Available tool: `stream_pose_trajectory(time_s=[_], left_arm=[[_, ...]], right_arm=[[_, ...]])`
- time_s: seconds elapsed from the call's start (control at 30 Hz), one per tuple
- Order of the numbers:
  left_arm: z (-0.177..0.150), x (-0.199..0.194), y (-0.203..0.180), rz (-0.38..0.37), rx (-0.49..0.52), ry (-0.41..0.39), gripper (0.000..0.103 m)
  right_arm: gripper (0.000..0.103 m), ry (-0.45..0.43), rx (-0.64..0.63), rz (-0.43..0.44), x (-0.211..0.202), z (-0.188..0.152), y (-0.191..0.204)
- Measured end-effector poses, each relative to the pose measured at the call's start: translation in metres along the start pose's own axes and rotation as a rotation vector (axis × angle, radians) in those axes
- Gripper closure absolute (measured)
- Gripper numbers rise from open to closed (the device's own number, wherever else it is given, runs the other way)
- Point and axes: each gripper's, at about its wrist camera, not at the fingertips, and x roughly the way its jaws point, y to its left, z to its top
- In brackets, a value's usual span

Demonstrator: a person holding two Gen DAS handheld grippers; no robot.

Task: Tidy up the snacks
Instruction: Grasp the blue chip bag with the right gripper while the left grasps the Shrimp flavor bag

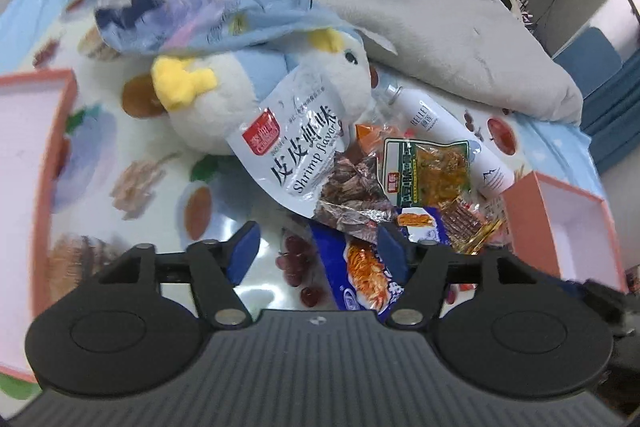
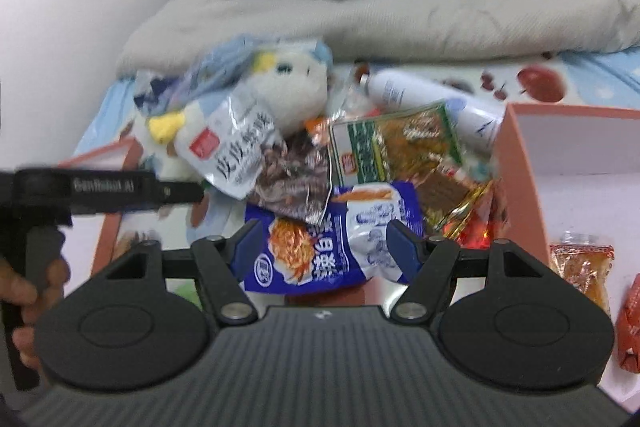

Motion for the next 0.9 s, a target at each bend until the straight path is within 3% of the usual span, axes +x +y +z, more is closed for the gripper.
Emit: stream_pose_trajectory(time_s=[0.1, 0.4, 0.6, 0.9], left_arm=[[0.006, 0.020, 0.007, -0.019, -0.023, 0.014, 0.031], [0.006, 0.079, 0.030, -0.101, -0.103, 0.037, 0.031], [0.003, 0.099, 0.041, -0.223, -0.202, 0.023, 0.031], [0.012, 0.111, 0.042, -0.232, -0.220, -0.010, 0.031]], right_arm=[[0.015, 0.021, -0.009, -0.014, 0.016, 0.002, -0.003], [0.015, 0.094, 0.029, -0.073, 0.082, 0.002, -0.025], [0.015, 0.122, 0.014, -0.065, 0.104, -0.004, -0.031], [0.014, 0.194, 0.039, -0.047, 0.125, -0.009, -0.032]])
